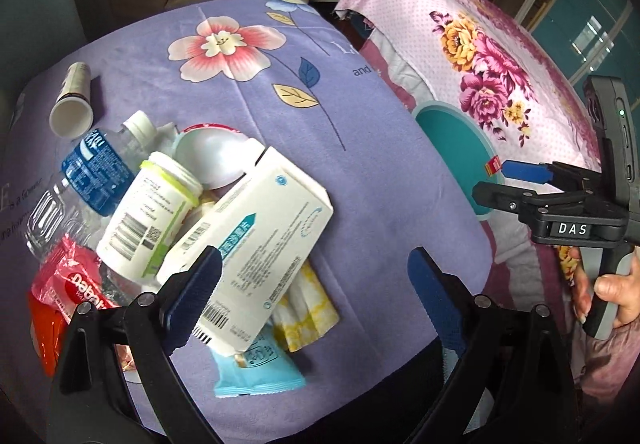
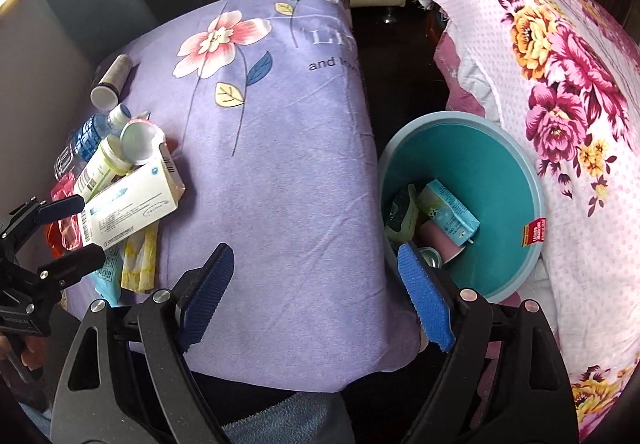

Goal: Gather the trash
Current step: 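Move both grippers back over the remaining trash on the bed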

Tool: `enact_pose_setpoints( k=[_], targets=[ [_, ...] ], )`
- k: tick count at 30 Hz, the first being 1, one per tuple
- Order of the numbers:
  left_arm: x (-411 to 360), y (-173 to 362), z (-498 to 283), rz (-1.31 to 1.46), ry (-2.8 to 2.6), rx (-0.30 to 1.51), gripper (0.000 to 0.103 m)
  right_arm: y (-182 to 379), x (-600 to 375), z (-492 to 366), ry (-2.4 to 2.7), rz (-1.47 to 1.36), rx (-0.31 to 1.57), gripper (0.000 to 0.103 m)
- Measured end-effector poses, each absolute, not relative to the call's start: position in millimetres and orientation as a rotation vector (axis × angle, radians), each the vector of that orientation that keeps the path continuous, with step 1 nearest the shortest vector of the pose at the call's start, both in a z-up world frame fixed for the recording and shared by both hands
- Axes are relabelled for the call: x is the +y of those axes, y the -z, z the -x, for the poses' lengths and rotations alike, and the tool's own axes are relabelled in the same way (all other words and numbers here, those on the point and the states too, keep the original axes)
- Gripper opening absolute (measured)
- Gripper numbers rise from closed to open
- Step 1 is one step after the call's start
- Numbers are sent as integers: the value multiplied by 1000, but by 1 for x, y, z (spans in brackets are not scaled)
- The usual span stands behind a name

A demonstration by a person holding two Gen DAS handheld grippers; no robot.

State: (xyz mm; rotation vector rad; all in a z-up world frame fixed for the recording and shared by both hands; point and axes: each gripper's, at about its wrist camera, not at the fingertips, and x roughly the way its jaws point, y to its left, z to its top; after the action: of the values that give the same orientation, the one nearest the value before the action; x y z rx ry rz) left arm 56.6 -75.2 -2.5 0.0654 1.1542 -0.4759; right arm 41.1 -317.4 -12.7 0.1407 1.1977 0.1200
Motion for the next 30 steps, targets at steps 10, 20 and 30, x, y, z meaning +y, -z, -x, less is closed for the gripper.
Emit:
enact_pose_setpoints(
  k=[10, 20, 30],
  targets=[
    [27, -3, -39, 15, 354, 1127, 94, 14, -208, -41, -269, -4, 1256, 83],
    [113, 1, -28, 100, 239, 1110, 94, 7, -129, -44, -366, 195, 1258, 83],
    [156, 22, -27, 138, 160, 1128, 94, 25, -123, -47, -366, 343, 1313, 83]
  ],
)
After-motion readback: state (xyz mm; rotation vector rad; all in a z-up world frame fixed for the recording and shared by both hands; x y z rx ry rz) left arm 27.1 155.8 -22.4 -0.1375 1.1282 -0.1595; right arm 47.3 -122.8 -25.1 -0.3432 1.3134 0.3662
